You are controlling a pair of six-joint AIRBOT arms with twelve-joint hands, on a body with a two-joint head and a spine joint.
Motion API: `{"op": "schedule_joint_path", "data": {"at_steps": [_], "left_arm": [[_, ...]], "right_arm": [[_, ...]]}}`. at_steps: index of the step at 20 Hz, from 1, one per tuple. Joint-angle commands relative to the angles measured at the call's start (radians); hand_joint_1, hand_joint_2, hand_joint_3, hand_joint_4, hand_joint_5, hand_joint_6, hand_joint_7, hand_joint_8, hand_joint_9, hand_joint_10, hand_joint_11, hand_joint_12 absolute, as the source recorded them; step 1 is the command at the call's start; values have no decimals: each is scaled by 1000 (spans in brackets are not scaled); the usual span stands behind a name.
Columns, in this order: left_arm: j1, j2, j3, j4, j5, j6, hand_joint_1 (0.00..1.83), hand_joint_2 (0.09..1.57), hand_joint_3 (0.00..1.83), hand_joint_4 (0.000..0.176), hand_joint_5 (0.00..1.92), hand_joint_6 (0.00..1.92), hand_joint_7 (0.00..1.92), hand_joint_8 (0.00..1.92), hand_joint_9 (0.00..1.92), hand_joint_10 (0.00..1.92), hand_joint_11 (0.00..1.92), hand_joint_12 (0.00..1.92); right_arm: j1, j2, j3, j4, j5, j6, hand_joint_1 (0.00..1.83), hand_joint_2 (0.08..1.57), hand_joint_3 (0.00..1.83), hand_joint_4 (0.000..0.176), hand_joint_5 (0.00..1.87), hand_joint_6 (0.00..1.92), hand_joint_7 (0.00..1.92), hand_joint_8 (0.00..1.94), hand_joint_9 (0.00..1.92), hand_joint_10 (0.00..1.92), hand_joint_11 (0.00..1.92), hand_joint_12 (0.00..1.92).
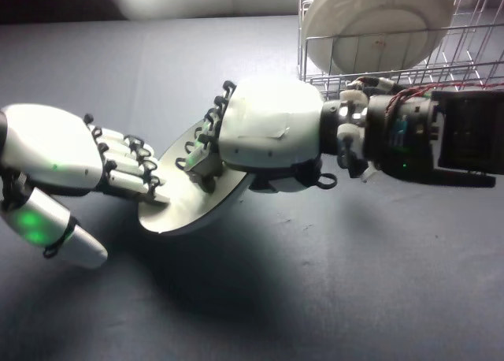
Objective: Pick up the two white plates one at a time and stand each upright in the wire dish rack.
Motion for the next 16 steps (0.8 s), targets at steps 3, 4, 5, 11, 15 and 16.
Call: {"op": "schedule_joint_path", "data": {"at_steps": [3, 4, 5, 11, 15, 16], "left_arm": [[-57, 15, 23, -45, -17, -1, 0, 1226, 0, 0, 66, 12, 32, 7, 8, 3, 16, 8], [-68, 17, 27, -45, -17, -1, 0, 1226, 0, 0, 66, 12, 32, 7, 8, 3, 16, 8], [-81, 20, 33, -45, -17, -1, 0, 1222, 0, 0, 47, 3, 9, 1, 1, 0, 2, 1], [-144, 21, 88, -45, -18, -1, 0, 1216, 0, 0, 70, 14, 32, 12, 14, 5, 18, 8], [-151, 26, 87, -45, -17, -1, 0, 1228, 2, 0, 44, 0, 1, 0, 0, 0, 0, 0], [-151, 27, 85, -44, -17, -1, 0, 1225, 1, 0, 40, 0, 3, 1, 0, 0, 0, 0]], "right_arm": [[13, 33, -11, 47, 68, 1, 1392, 1064, 0, 0, 996, 908, 1071, 764, 1093, 916, 1049, 820], [15, 39, -15, 49, 77, 1, 1392, 1064, 0, 0, 996, 908, 1071, 764, 1093, 916, 1049, 820], [18, 47, -22, 51, 86, 1, 1477, 1057, 0, 0, 981, 871, 1054, 744, 1091, 808, 989, 1240], [70, 122, -125, 150, 96, 5, 1496, 1065, 0, 0, 950, 919, 1038, 753, 1064, 823, 943, 1384], [107, 184, -198, 220, 96, 16, 1495, 1071, 2, 0, 928, 949, 1016, 784, 1048, 852, 942, 1392], [114, 197, -213, 233, 93, 17, 1495, 1070, 0, 0, 941, 933, 1021, 776, 1050, 848, 950, 1380]]}}
